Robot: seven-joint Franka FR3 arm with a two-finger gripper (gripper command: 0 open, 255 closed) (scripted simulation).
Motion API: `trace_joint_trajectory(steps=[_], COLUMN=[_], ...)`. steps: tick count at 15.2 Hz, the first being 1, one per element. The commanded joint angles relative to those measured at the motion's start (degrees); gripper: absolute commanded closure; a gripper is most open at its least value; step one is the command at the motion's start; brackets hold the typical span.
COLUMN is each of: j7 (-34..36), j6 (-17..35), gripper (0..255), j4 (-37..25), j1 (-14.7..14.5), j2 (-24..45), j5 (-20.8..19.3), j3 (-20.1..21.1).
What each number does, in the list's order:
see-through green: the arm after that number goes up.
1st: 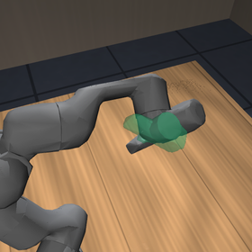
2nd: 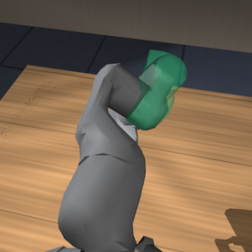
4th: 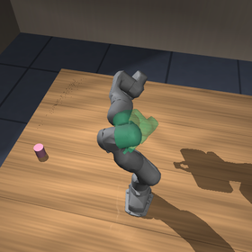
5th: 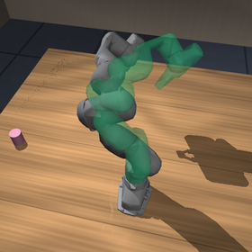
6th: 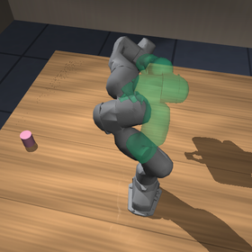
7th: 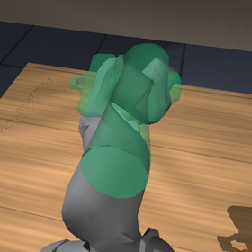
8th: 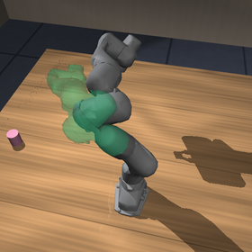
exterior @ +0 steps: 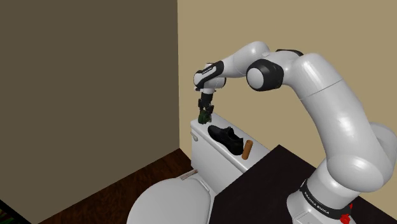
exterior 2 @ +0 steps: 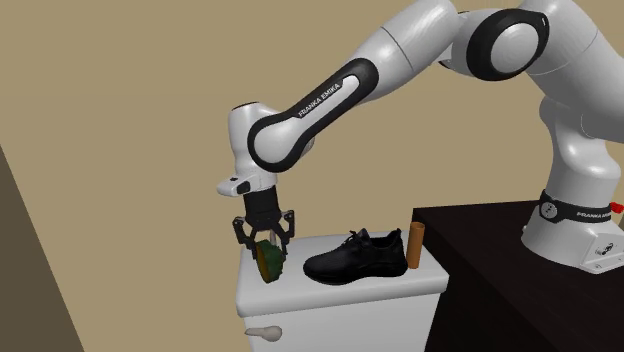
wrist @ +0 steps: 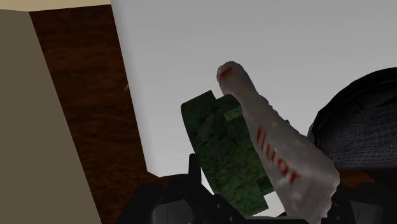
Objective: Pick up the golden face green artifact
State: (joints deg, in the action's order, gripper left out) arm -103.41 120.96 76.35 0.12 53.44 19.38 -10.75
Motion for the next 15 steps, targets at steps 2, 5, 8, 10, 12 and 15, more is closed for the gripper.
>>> trace_joint_trajectory(steps=[2,5,8,10,12,15], j7=[0.01,-0.03,0.2,0.36,0.54,0.81], j6=[0.09,-0.5,-1.65,-2.46,-3.3,-4.63], gripper=[255,255,255,255,255,255], j4=[0.36,0.31,0.79,1.0,1.15,1.23], j1=[-0.04,0.05,-0.11,-0.2,-0.29,-0.42], j2=[0.3,-0.23,-1.87,-2.9,-3.9,-5.33], j5=[-0.01,-0.11,-0.37,-0.55,-0.73,-1.02], j3=[0.03,-0.09,-0.34,-0.5,-0.66,-0.89])
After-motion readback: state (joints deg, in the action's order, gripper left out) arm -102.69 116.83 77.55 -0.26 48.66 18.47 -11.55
